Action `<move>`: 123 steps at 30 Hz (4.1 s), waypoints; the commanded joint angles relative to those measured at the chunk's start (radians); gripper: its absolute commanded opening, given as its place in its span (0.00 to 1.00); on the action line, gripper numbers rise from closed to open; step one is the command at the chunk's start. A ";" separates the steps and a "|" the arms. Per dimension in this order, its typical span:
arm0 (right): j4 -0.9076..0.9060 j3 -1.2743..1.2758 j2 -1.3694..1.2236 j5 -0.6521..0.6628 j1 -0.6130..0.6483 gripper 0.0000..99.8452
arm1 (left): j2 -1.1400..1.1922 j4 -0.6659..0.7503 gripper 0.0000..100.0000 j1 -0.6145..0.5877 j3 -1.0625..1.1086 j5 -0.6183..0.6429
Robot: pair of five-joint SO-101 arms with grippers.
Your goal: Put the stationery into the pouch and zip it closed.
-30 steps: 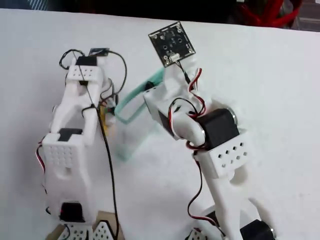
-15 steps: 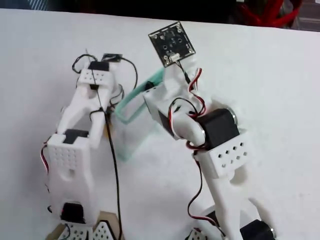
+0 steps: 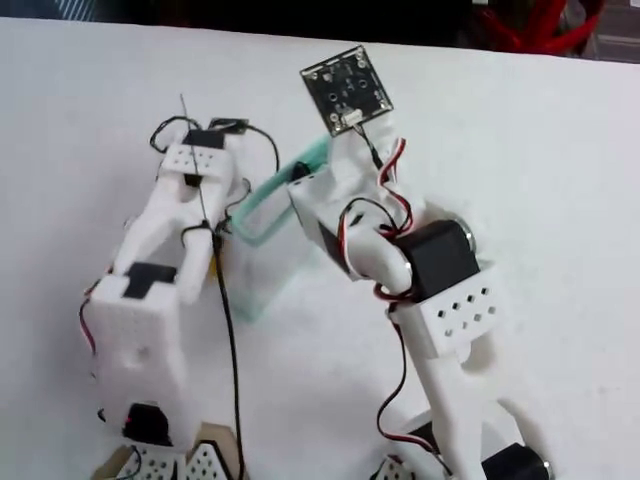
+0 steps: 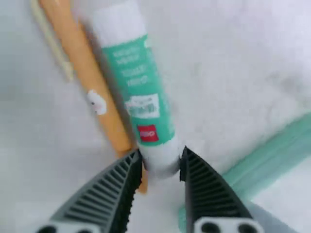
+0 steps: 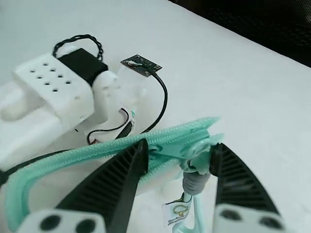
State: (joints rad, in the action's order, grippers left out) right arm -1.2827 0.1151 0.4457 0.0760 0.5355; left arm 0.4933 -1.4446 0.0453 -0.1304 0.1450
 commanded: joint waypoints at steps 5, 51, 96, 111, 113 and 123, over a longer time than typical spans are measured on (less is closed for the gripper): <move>0.001 0.043 -0.008 -0.006 -0.019 0.21 | -0.427 0.190 0.09 0.008 0.278 0.002; 0.001 0.046 -0.018 -0.008 -0.019 0.20 | -0.972 -0.345 0.09 0.410 -0.799 -0.114; 0.013 0.058 -0.015 -0.008 -0.016 0.20 | -1.228 -0.192 0.10 0.346 -0.064 -0.167; 0.015 0.068 -0.015 -0.008 -0.022 0.20 | -1.239 -0.143 0.25 0.254 -0.049 -0.167; 0.028 0.081 -0.010 -0.008 -0.018 0.20 | -1.239 -0.161 0.25 0.168 -0.095 -0.173; 0.050 0.100 -0.010 -0.008 -0.016 0.20 | -1.230 -0.104 0.25 -0.150 0.072 -0.238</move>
State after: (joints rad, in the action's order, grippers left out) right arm -1.2321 0.1611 0.4473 0.0760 0.5247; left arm -0.7357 -1.5950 -0.0591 -0.1320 -0.0729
